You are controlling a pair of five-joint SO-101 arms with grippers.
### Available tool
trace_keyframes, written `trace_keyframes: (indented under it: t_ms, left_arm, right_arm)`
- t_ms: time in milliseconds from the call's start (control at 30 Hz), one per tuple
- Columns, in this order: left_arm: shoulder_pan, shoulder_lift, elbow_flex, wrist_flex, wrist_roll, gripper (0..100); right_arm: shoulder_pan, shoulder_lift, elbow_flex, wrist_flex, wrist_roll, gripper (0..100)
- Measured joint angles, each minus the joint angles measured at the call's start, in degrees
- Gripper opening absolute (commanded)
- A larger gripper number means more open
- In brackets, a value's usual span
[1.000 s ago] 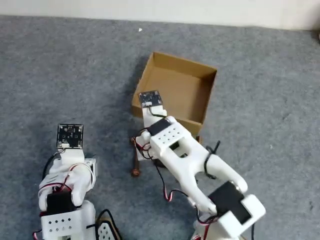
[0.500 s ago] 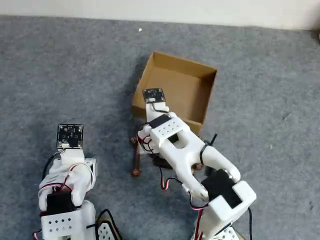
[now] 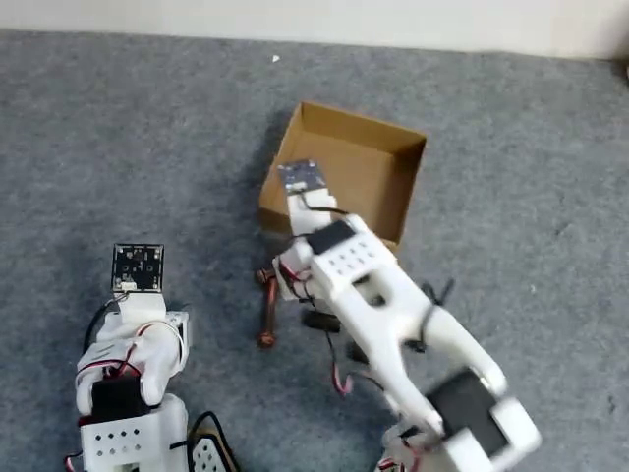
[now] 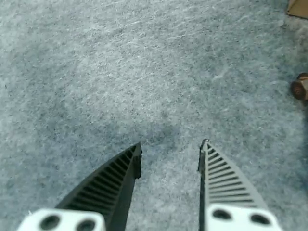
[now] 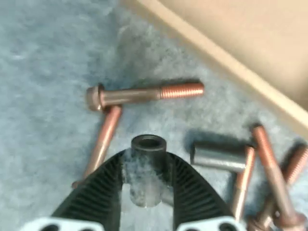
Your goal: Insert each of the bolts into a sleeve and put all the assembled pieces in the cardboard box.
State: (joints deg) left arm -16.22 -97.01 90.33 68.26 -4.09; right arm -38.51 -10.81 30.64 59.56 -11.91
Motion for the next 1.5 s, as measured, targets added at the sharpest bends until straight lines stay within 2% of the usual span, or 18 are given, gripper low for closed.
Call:
trace_keyframes:
  t_ms: [233,467,667,867,1033,1233,1433,1500]
  left_arm:
    - [0.00,0.00,0.00,0.00,0.00,21]
    - [0.00,0.00,0.00,0.00,0.00,21]
    - [0.00,0.00,0.00,0.00,0.00,21]
    - [0.00,0.00,-3.25,0.00,-2.73,21]
    - [6.59,0.00,-9.67,1.93,-5.10,21]
    - [15.47,1.85,-14.24,3.87,-5.27,22]
    - [20.92,19.52,-24.97,3.96,-4.92,22]
    - [22.86,28.04,-29.80,3.96,-2.46,22]
  right_arm:
    - [1.05,-24.35,12.66,0.35,4.75,0.5]
    - [9.41,-42.37,22.07,0.44,7.65,0.5]
    - [15.03,-48.35,26.55,0.35,7.74,0.5]
    - [22.95,-48.70,33.41,-7.03,7.74,0.5]
    - [25.85,-48.70,35.43,-10.11,7.74,0.5]
    - [25.93,-48.70,35.43,-10.46,7.74,0.5]
    - [26.29,-48.70,35.43,-10.46,7.74,0.5]
    - [27.60,-48.70,35.43,-10.46,7.74,0.5]
